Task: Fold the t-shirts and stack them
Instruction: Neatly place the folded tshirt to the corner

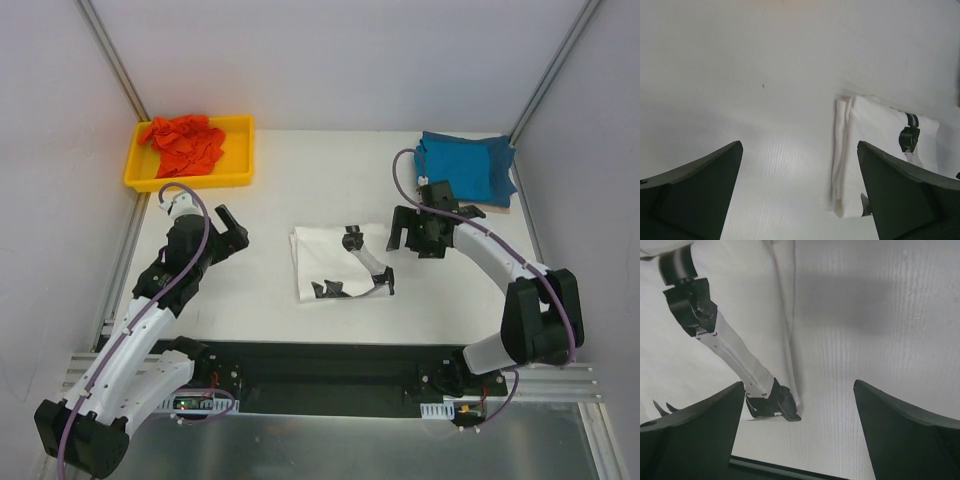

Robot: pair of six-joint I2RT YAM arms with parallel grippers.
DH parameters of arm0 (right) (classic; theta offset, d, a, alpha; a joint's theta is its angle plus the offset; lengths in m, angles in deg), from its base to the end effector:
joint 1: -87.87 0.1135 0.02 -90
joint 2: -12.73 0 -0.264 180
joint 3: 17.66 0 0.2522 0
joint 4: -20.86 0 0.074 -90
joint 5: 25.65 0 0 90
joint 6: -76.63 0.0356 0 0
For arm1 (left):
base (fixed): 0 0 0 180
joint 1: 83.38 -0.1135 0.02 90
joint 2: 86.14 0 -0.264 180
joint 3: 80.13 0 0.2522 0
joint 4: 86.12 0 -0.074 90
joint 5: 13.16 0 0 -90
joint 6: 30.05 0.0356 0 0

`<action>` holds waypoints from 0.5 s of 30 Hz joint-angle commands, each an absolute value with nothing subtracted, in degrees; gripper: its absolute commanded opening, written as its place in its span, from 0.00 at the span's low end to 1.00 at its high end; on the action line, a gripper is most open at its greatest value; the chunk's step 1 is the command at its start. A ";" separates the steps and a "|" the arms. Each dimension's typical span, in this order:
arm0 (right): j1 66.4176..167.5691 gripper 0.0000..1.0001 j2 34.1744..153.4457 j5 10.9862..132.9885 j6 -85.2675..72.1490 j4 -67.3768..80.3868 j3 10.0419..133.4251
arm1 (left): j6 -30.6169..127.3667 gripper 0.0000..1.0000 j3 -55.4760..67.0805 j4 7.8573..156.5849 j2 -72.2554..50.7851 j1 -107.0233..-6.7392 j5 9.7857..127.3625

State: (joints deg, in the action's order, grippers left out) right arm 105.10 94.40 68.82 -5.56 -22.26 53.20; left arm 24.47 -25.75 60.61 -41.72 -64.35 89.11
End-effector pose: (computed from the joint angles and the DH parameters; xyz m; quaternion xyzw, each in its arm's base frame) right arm 0.2799 0.0897 0.2389 -0.0901 0.9459 0.1033 0.2940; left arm 0.1724 -0.0515 0.2989 -0.1770 0.8136 -0.1709 0.5267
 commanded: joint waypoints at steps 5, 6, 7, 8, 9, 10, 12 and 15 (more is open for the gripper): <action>107.02 0.81 107.19 73.74 -5.02 -21.73 57.88 | 25.41 0.99 -26.38 59.82 -40.62 -64.75 96.52; 107.29 0.79 108.52 74.36 -4.94 -21.73 58.32 | 25.33 0.99 -26.38 59.73 -40.00 -64.75 96.87; 107.46 0.77 109.66 74.89 -4.85 -21.64 58.76 | 25.24 0.99 -26.46 59.73 -39.82 -64.75 97.05; 108.08 0.76 110.63 74.81 -4.76 -21.73 59.90 | 25.24 0.99 -26.55 59.73 -39.65 -64.75 97.31; 108.43 0.76 112.55 74.63 -4.59 -21.90 60.26 | 25.41 0.99 -26.55 59.73 -39.39 -64.75 97.57; 108.87 0.75 113.36 73.76 -4.24 -21.99 60.69 | 25.59 0.99 -26.55 59.73 -39.38 -64.75 97.75; 109.84 0.73 115.55 72.96 -3.97 -22.08 61.57 | 26.11 0.99 -26.55 59.73 -39.30 -64.75 98.01; 111.24 0.70 117.40 72.52 -3.18 -22.08 62.36 | 26.47 0.99 -26.82 59.81 -39.47 -64.75 98.54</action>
State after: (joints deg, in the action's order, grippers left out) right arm 109.23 114.46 72.25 -4.97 -22.66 60.00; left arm 24.97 -26.05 60.04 -39.27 -64.35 95.62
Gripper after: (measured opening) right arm 0.716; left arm 0.993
